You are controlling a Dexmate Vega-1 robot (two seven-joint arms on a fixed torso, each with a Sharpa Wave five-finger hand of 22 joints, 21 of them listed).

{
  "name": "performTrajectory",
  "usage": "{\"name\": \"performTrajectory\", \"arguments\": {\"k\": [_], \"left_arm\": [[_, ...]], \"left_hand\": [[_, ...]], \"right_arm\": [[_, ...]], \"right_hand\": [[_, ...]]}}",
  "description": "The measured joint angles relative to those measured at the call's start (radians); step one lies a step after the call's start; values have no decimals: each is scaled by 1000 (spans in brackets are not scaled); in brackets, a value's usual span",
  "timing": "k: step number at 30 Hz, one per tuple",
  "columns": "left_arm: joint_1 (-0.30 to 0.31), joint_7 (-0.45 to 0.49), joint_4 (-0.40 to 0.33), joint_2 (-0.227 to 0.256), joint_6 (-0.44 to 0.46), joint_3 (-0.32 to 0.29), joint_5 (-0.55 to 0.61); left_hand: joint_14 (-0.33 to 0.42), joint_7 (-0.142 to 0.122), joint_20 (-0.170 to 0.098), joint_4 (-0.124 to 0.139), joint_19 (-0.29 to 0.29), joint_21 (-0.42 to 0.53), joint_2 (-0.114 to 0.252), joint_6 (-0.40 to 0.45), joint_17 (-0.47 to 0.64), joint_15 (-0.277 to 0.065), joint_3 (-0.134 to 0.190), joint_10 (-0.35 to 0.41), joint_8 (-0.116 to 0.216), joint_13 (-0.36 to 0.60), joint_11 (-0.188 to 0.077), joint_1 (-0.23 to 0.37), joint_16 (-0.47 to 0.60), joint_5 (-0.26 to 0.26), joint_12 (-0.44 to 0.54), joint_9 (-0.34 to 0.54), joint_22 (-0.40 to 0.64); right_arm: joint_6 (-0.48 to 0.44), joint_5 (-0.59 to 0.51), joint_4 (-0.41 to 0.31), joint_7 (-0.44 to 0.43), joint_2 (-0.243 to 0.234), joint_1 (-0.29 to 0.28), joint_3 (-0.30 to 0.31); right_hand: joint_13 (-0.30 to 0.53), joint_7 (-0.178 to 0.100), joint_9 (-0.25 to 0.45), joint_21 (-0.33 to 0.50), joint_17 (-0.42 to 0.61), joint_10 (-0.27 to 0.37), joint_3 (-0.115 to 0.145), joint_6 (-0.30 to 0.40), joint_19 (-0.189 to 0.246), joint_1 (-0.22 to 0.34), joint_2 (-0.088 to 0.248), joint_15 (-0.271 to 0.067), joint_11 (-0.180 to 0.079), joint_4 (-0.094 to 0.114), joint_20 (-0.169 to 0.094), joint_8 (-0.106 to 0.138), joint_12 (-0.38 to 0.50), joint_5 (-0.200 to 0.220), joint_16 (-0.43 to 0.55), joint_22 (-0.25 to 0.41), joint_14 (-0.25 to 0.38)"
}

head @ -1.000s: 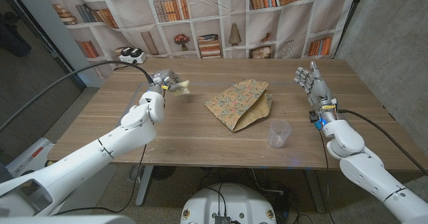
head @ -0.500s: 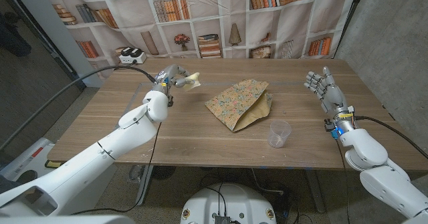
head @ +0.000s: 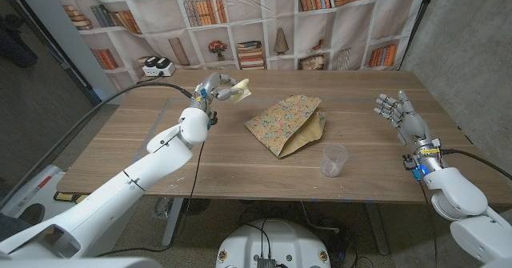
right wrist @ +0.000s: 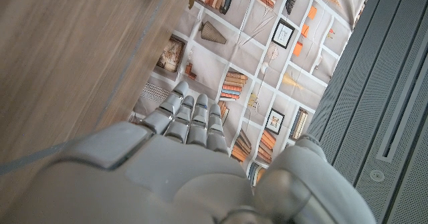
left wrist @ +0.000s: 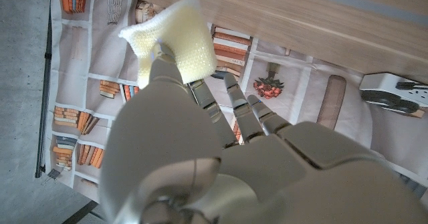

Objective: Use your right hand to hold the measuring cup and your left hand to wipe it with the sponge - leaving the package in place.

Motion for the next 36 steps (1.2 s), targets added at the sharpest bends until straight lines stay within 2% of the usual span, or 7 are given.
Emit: {"name": "performTrajectory", "arguments": {"k": [5,8,9,12,23,31,36], "left_arm": [[-36,1,30,-31,-43,28,-10],[-36,1,30,-31,-61,28,-10],[-65,1,49,-52,-68,50,-10],[-78,-3,58,-61,-85,58,-13],[-142,-56,123,-110,-180,91,-58],[-160,-96,158,-127,-253,100,-102],[-169,-116,177,-131,-277,101,-125]], "left_hand": [[0,1,0,0,0,0,0,-1,0,0,0,-1,0,0,1,0,0,-7,0,0,0],[0,1,0,0,0,0,0,-1,0,0,0,-1,0,0,1,0,0,-7,0,0,0],[0,1,0,0,0,0,0,-1,0,0,0,-1,0,0,2,0,0,-7,0,0,0],[0,1,0,0,0,-4,0,-1,0,0,0,-1,0,0,2,0,0,-7,0,0,0],[0,2,-4,7,-4,-4,-4,-1,0,0,7,-1,-3,0,2,-4,0,-15,0,1,0],[0,2,-4,12,-4,-4,-4,-1,0,0,12,-2,-4,0,2,-4,0,-15,0,1,0],[0,2,-4,12,-4,-4,-4,-1,0,0,12,-2,-4,0,2,-4,0,-15,0,1,0]], "right_arm": [[18,-60,-13,-3,9,-36,25],[18,-60,-20,-3,19,-59,40],[25,-103,-20,-12,23,-66,44],[29,-120,-21,-14,31,-81,53],[43,-205,-25,-30,63,-139,88],[50,-343,-48,-75,100,-177,112],[44,-425,-69,-98,116,-200,127]], "right_hand": [[0,-5,0,-3,0,3,7,5,0,12,12,3,-3,-7,0,0,0,0,0,0,3],[0,-5,0,-7,0,3,9,5,3,14,13,-2,-3,-9,-2,0,0,0,0,0,8],[0,-9,0,-7,0,5,11,9,9,21,13,-5,-5,-11,-2,0,0,0,0,0,10],[0,-10,0,-7,0,12,13,11,13,25,17,-8,-2,-12,1,0,0,0,0,0,13],[0,-14,0,-11,0,23,13,25,30,35,7,-14,-12,-23,-2,4,8,0,0,0,26],[0,-19,0,-11,-5,39,23,41,52,60,15,-25,-17,-39,-2,4,8,4,0,0,46],[0,-19,0,-11,-5,44,24,41,58,66,13,-27,-23,-40,0,4,8,7,4,0,54]]}}
